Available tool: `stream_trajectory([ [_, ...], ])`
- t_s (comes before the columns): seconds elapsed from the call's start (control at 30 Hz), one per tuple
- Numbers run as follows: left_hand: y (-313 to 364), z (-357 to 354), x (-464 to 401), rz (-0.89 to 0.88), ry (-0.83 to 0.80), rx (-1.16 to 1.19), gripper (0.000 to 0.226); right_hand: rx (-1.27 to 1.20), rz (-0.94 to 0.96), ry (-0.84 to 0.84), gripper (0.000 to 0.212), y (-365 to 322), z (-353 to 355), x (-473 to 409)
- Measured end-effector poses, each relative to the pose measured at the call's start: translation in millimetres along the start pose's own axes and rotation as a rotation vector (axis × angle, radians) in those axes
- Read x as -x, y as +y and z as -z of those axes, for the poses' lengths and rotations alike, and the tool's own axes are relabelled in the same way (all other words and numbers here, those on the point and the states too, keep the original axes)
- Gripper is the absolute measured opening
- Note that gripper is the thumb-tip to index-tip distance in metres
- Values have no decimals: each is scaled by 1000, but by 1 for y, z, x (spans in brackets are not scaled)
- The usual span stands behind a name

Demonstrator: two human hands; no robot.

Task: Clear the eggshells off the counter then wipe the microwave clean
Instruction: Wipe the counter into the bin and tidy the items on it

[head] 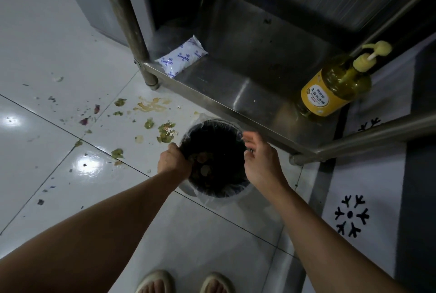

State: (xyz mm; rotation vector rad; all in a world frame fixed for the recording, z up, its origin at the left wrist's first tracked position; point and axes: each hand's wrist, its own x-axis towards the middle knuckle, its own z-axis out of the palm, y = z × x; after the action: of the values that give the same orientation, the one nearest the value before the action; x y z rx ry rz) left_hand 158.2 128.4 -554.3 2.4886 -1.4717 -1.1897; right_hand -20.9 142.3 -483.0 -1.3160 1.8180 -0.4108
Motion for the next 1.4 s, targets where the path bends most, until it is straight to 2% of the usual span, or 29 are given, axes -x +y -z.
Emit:
stream_trajectory([
  [0.23, 13, 96, 70, -11, 36, -59, 26, 1, 43, 24, 45, -75, 45, 52],
  [0.57, 70, 246, 184, -97, 55, 97, 13, 1, 185, 74, 45, -213, 131, 139],
  [0.7, 93, 291, 215, -115, 51, 138, 18, 25, 234, 125, 44, -258, 165, 167],
  [1.07, 130, 352, 253, -137, 22, 240, 26, 76, 277, 283, 44, -318, 240, 188],
  [1.17, 139, 363, 255, -105, 20, 296, 22, 61, 268, 299, 43, -327, 256, 180],
  [1.4, 162, 377, 262, -108, 42, 263, 11, 84, 146, 469, 41, -322, 313, 166],
])
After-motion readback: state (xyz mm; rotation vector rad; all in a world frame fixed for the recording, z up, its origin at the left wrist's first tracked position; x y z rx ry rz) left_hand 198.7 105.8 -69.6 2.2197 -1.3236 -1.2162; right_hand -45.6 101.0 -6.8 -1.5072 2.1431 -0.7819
